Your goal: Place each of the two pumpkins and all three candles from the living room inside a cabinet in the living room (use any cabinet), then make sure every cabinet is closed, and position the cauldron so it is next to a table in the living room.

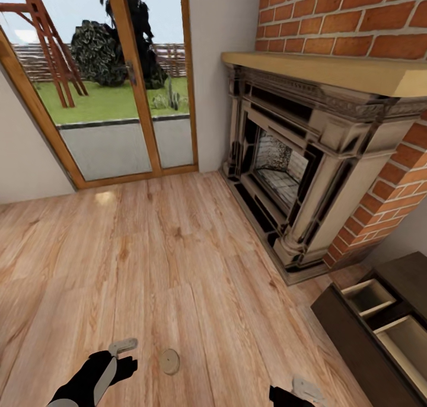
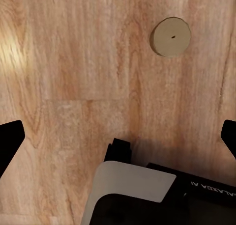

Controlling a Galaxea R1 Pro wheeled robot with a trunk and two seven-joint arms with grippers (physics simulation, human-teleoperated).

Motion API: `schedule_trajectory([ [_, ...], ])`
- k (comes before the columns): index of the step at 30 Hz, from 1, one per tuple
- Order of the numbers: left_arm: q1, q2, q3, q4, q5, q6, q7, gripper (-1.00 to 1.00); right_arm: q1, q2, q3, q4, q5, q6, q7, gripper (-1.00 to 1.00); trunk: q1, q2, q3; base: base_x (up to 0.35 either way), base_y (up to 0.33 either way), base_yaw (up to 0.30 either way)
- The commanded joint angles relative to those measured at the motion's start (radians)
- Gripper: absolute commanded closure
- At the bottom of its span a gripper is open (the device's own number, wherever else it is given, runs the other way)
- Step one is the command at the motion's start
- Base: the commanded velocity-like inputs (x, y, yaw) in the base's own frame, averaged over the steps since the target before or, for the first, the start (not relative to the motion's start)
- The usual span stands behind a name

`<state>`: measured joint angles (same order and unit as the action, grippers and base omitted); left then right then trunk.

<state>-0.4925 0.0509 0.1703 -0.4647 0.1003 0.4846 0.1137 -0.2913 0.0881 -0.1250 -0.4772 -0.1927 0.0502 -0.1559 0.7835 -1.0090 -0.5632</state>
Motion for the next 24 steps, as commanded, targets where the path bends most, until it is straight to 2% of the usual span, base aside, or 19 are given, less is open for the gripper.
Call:
schedule_trajectory([
  [1, 0.0, 0.0, 0.0, 0.0, 0.0, 0.0, 0.0, -1.0, -0.004, 0.01, 0.008, -0.021, 0.001, 0.011, -0.003, -1.0, 0.0, 0.0, 0.0, 0.025, 0.001, 0.0],
  [2, 0.0, 0.0, 0.0, 0.0, 0.0, 0.0, 0.0, -1.0, -0.016, 0.032, 0.028, -0.065, 0.002, 0.048, -0.017, -1.0, 0.0, 0.0, 0.0, 0.016, 0.001, 0.0],
  [3, 0.0, 0.0, 0.0, 0.0, 0.001, 0.0, 0.0, -1.0, -0.025, 0.044, 0.039, -0.089, 0.002, 0.075, -0.029, -1.0, 0.0, 0.0, 0.0, 0.017, 0.001, 0.0],
  [4, 0.0, -0.001, 0.001, 0.0, 0.001, 0.0, 0.001, -1.0, -0.046, 0.061, 0.064, -0.134, 0.002, 0.143, -0.067, -1.0, 0.0, 0.0, 0.0, 0.039, 0.0, 0.0],
  [5, 0.0, -0.001, 0.001, 0.0, 0.0, 0.0, 0.001, -1.0, -0.071, 0.075, 0.086, -0.175, 0.001, 0.215, -0.12, -1.0, 0.0, 0.0, 0.0, 0.07, 0.0, 0.0],
  [6, 0.0, -0.001, 0.001, 0.0, 0.0, 0.0, 0.001, -1.0, -0.113, 0.086, 0.113, -0.219, -0.003, 0.302, -0.209, -1.0, 0.0, 0.0, 0.0, 0.125, 0.0, 0.0],
  [7, 0.0, -0.001, 0.001, 0.0, 0.0, 0.0, 0.001, -1.0, -0.145, 0.086, 0.126, -0.238, -0.006, 0.337, -0.265, -1.0, 0.0, 0.0, 0.0, 0.168, 0.0, 0.0],
  [11, 0.0, 0.001, 0.0, 0.0, 0.0, -0.001, 0.001, -1.0, -0.224, 0.086, 0.144, -0.26, -0.01, 0.39, -0.355, -1.0, 0.0, 0.0, 0.0, 0.202, 0.0, 0.0],
  [14, 0.0, -0.001, 0.0, 0.0, 0.0, -0.001, 0.001, -1.0, -0.255, 0.086, 0.149, -0.266, -0.016, 0.4, -0.374, -1.0, 0.0, 0.0, 0.0, 0.109, 0.0, 0.0],
  [18, 0.0, -0.002, 0.0, 0.0, -0.001, -0.002, 0.001, -1.0, -0.267, 0.086, 0.164, -0.274, -0.015, 0.398, -0.366, -1.0, 0.0, 0.0, 0.0, 0.045, 0.0, 0.0],
  [19, 0.0, -0.002, 0.0, 0.0, -0.001, -0.002, 0.001, -1.0, -0.268, 0.086, 0.184, -0.286, -0.015, 0.399, -0.363, -1.0, 0.0, 0.0, 0.0, 0.156, 0.0, 0.0],
  [20, 0.0, -0.001, 0.0, 0.0, -0.001, -0.002, 0.001, -1.0, -0.268, 0.086, 0.241, -0.308, -0.016, 0.403, -0.362, -1.0, 0.0, 0.0, 0.0, 0.237, 0.0, 0.0],
  [21, 0.0, -0.001, 0.0, 0.0, -0.001, -0.002, 0.001, -1.0, -0.268, 0.086, 0.278, -0.319, -0.018, 0.406, -0.362, -1.0, 0.0, 0.0, 0.0, 0.241, 0.0, 0.0],
  [24, 0.0, -0.002, 0.0, 0.0, -0.001, -0.002, 0.001, -1.0, -0.269, 0.086, 0.329, -0.333, -0.021, 0.41, -0.362, -1.0, 0.0, 0.0, 0.0, 0.152, 0.0, 0.0],
])
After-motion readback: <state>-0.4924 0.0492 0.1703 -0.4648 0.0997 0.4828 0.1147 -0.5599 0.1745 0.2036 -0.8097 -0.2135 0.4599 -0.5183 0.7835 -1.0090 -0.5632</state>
